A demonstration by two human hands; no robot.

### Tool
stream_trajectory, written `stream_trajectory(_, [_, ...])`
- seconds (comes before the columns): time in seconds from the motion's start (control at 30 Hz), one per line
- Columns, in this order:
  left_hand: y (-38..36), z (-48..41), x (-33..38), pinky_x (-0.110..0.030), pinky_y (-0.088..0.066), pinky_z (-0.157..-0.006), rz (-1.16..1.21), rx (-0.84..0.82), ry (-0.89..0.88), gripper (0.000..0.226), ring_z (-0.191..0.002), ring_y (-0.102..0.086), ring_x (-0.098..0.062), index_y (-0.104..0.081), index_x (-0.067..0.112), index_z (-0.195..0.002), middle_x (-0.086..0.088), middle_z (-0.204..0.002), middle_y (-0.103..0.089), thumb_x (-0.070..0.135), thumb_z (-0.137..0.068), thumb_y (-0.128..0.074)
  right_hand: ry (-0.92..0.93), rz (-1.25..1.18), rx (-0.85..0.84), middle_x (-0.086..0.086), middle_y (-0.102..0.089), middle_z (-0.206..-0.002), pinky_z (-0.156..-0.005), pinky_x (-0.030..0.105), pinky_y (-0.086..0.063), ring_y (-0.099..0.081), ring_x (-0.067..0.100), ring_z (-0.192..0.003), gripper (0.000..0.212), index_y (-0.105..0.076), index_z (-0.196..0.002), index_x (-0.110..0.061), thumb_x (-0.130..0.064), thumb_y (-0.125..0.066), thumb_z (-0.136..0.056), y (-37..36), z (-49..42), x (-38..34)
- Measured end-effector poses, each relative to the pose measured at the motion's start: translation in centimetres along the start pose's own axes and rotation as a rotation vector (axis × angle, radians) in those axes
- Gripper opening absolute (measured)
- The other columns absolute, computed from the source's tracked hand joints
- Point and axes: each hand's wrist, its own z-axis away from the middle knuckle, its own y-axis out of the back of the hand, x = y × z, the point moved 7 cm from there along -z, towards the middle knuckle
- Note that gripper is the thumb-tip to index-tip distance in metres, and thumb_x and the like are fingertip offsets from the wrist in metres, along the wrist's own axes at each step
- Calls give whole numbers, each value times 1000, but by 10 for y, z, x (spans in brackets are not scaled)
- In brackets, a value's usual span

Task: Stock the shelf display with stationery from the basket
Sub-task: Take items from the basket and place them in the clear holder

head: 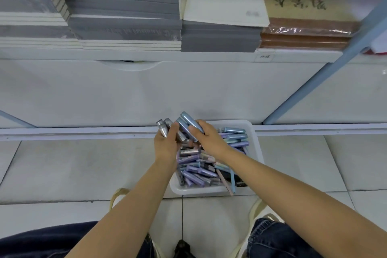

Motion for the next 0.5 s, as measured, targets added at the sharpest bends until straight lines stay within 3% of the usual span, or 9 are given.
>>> stream_trajectory(0.1, [-12,7,22,-18,-51,-51,-38,-43,-43,9,-54,-57,-7,-56,8,-90,-5,-70,-59,14,-95,-61,18,52,4,1,-55,-80,-65,27,-44,-53,12,-67,31,-54,-113,-6,-34,-46,-101,6,2,-21])
stream_trajectory(0.27, [-33,22,57,-23,-53,-52,-67,-140,-70,11,-59,-62,-13,-61,7,-84,-8,-73,-64,11,-93,-63,79,132,-16,2,-45,-76,-66,37,-43,-49,18,-68,22,-43,-95,-12,-33,-43,-103,14,10,-69])
stream_trajectory(0.4, [-50,38,109,-15,-46,-45,-82,-175,-224,10,-47,-57,-2,-61,9,-84,8,-58,-66,13,-92,-64,163,238,-68,4,-55,-83,-64,31,-45,-53,14,-68,34,-48,-105,-3,-37,-39,-103,35,23,-125])
stream_trajectory(0.5, [-71,57,154,-14,-47,-49,-85,-249,-318,11,-58,-62,-1,-63,13,-99,8,-79,-75,21,-92,-65,243,222,-7,2,-53,-84,-71,30,-45,-53,11,-74,35,-48,-97,-12,-42,-31,-103,65,37,-180])
